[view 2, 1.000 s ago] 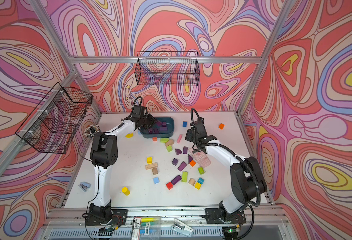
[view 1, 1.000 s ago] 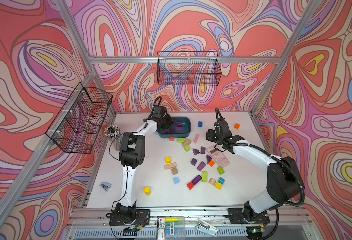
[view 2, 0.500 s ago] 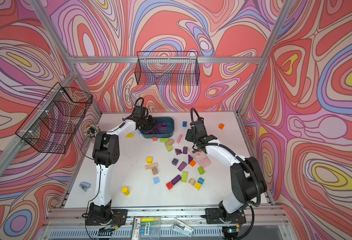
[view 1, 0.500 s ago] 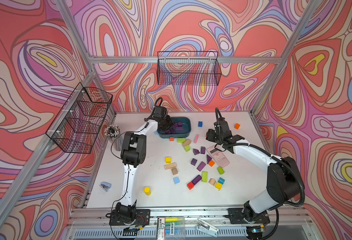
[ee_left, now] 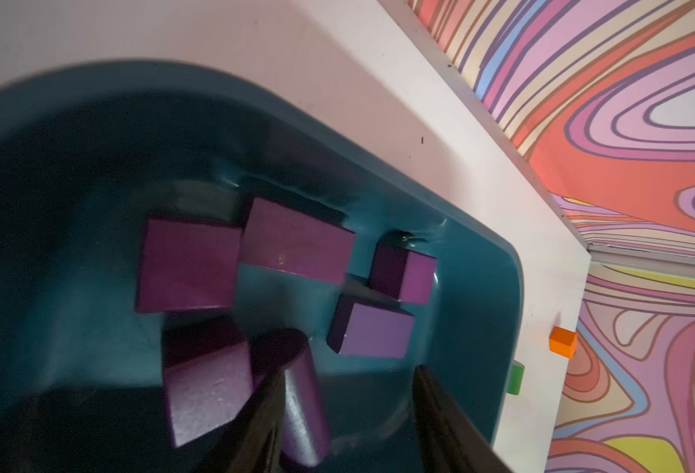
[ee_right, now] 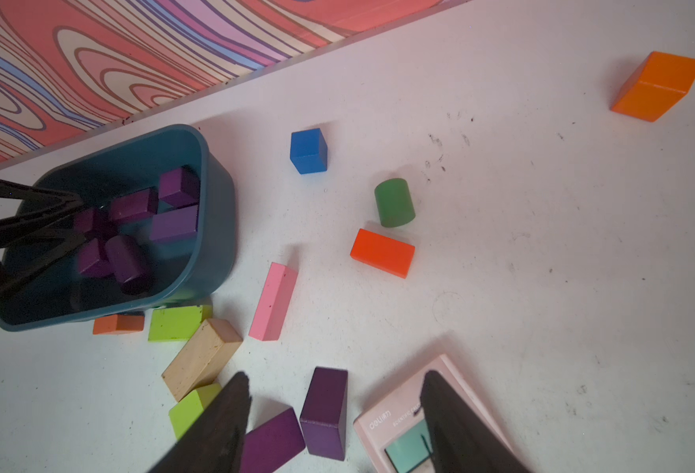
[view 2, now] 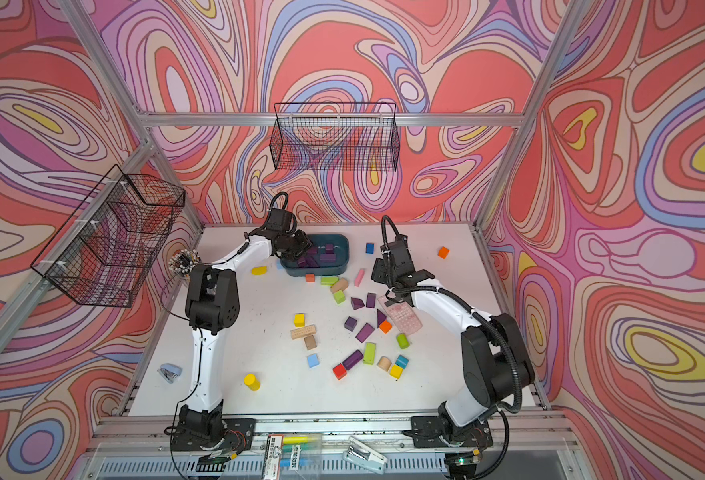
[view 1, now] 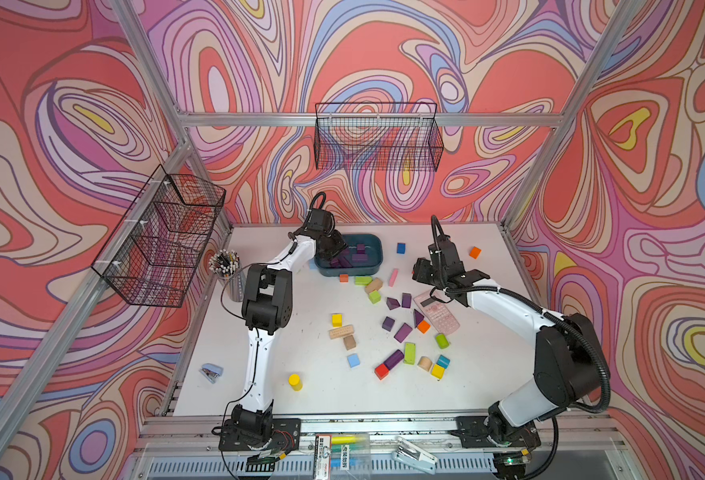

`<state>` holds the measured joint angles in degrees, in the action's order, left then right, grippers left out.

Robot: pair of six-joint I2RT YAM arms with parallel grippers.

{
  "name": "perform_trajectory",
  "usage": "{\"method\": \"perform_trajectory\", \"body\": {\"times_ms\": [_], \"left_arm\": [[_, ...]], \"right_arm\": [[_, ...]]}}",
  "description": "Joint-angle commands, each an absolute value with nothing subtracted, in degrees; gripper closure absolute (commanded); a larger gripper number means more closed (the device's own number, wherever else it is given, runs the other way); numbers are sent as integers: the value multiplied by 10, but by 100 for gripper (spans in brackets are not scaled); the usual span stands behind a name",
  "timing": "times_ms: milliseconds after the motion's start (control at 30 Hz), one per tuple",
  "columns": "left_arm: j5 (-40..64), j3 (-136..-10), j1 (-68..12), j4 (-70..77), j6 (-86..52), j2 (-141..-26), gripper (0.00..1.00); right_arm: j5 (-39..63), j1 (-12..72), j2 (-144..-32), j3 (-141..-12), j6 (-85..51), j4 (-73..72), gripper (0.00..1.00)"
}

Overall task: Pick purple bricks into the storage bin
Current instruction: Place the building block in the storage box.

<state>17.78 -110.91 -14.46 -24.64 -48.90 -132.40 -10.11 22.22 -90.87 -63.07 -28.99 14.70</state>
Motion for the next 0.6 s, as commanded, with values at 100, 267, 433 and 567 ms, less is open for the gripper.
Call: {"method": "perform_trajectory", "body": {"times_ms": [100,267,433,567], "left_arm": [[150,-1103,-136,-284,-459,-1276,35],[152,-1078,-136,-278,-449,-1249,24],[154,-1028,-136,-246,-443,-1207,15],[152,-993,-136,-235,-433,-1175,10]], "right_arm": [[-106,222,-902,-634,-287,140,31],[-104,222,-896,-627,-290,130,31],[-102,222,-887,-616,-296,125,29],[-96,222,-885,-614,-297,122,26]]}}
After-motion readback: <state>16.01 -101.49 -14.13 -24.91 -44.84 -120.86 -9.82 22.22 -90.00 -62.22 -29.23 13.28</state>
